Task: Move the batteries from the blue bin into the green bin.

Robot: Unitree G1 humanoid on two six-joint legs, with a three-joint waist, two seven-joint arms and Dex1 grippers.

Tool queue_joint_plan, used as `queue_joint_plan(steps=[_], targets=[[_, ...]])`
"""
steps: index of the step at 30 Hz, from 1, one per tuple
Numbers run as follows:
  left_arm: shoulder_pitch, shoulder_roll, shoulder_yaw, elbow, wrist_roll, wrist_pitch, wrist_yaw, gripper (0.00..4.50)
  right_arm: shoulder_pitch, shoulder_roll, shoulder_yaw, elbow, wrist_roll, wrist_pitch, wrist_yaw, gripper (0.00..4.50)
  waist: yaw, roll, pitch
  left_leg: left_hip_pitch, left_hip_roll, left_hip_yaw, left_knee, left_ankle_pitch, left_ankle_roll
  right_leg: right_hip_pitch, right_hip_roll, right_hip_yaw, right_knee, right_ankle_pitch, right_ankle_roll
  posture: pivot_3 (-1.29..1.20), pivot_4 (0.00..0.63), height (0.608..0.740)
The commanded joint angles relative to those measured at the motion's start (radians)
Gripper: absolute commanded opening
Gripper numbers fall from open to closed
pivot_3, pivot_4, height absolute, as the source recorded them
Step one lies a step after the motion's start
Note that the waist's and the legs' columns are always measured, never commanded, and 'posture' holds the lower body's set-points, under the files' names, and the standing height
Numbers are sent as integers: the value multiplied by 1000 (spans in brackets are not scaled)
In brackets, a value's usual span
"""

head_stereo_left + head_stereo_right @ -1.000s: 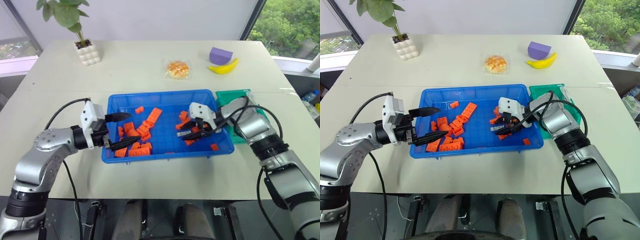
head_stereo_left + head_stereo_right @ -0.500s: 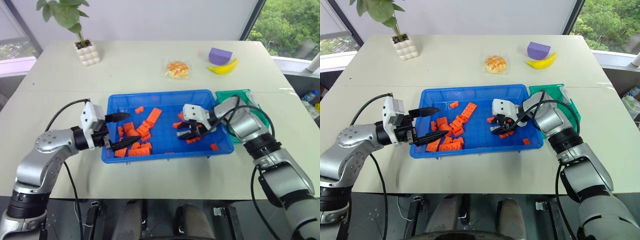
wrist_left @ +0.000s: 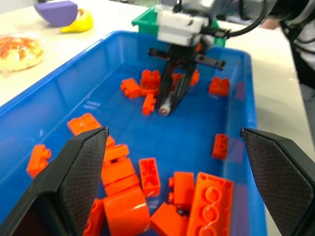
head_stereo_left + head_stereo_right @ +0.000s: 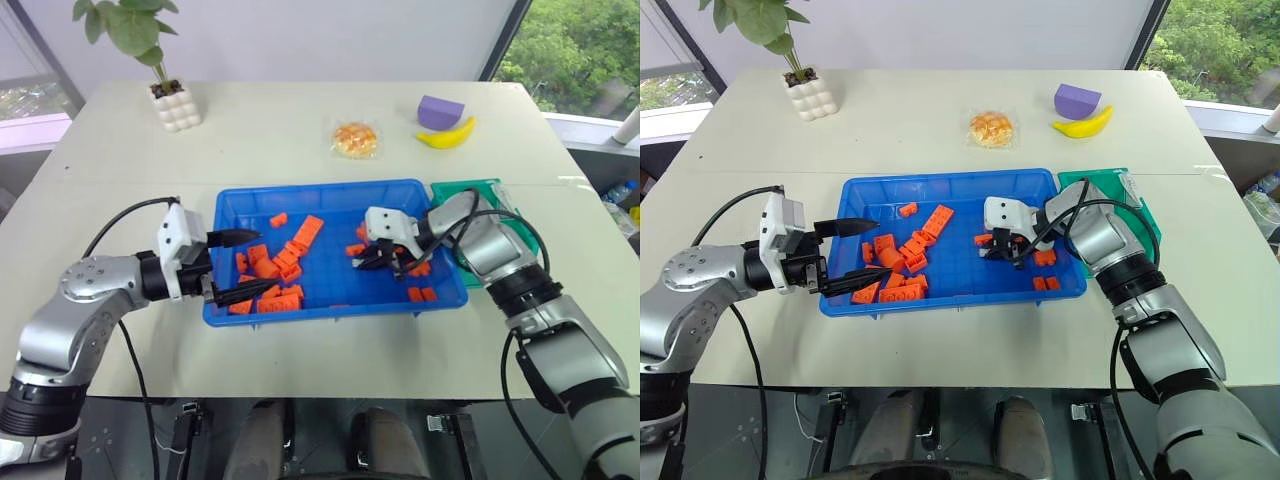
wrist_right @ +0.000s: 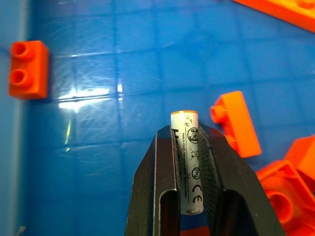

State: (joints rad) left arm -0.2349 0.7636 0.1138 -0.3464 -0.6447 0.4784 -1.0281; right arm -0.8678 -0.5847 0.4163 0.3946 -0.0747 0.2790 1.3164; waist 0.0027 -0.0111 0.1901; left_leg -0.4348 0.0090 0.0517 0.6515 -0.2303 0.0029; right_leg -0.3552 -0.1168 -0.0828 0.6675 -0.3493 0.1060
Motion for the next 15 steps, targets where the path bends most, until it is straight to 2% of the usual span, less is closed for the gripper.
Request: queue_joint_plan(steps=[1,4,8,15], targets=[[-34,-5,13,-46,-42,11,-5,4500,-87,-37,-77,-32,26,38,3,34,1,1,1,0,0,0,0,0,0,0,0,0,0,0,0,0,150,739],[-63,-25,-11,-65,-60,22,-8,4500,-165,-113,-131,-61,32,42,14,34,5,2,1,-1,0,1,0,0,0,-1,-1,0,0,0,0,0,150,739],[-113,-61,-21,-23,-56,7,-1,4500,-199,-203,-176,-87,32,62,16,34,6,1,1,-1,-1,0,-1,0,0,-1,-1,0,0,0,0,0,150,739],[-173,-105,-56,68,-13,-36,-37,4500,-129,-346,-230,-119,9,96,-12,34,5,1,1,-1,0,1,-1,0,0,-1,0,0,0,0,0,0,150,739]])
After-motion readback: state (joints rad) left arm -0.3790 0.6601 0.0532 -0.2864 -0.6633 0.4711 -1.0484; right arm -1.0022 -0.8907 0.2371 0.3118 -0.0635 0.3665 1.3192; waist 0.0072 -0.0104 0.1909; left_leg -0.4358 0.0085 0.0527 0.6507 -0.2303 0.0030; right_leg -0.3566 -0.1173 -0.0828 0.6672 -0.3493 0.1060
